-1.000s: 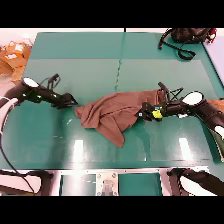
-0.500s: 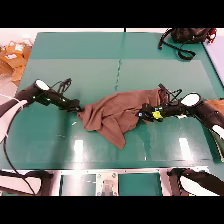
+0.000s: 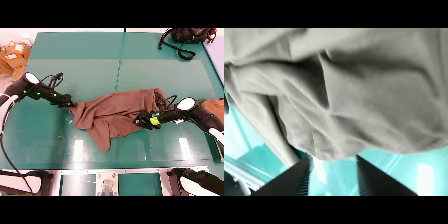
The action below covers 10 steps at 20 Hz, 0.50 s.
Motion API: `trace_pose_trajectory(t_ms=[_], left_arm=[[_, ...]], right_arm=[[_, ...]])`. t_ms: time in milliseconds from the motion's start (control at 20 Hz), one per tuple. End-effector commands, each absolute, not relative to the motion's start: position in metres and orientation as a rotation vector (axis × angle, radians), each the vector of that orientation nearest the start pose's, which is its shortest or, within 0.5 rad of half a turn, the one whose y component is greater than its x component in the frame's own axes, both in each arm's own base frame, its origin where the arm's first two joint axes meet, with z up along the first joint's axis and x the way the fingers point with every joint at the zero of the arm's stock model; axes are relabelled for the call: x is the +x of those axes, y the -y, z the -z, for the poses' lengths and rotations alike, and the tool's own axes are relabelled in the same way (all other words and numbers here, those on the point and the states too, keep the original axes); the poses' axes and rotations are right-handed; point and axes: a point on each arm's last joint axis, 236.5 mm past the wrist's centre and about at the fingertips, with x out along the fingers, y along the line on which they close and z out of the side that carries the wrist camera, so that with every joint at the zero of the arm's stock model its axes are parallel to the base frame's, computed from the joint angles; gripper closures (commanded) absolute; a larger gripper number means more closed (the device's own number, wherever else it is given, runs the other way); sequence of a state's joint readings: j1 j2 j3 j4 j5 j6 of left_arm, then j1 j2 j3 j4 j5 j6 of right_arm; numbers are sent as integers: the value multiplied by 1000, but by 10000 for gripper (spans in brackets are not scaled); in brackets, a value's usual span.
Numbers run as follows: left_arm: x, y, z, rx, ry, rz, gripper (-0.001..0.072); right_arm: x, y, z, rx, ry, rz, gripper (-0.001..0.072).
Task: Fold the shirts.
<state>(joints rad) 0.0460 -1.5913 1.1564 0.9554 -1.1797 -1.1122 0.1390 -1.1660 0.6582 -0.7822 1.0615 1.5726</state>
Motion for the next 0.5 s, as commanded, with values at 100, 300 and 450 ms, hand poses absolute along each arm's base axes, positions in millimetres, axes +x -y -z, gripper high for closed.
trace_pose_trajectory(t_ms=[100, 300, 450], left_arm=[[379, 107, 74, -294, -1433, 564, 684], [377, 106, 74, -281, -1439, 570, 684], [377, 106, 74, -282, -1438, 571, 684]], right_arm=[[238, -194, 79, 717, -1621, -314, 291], [233, -168, 89, 692, -1666, -216, 291], [253, -169, 101, 687, -1587, -179, 291]])
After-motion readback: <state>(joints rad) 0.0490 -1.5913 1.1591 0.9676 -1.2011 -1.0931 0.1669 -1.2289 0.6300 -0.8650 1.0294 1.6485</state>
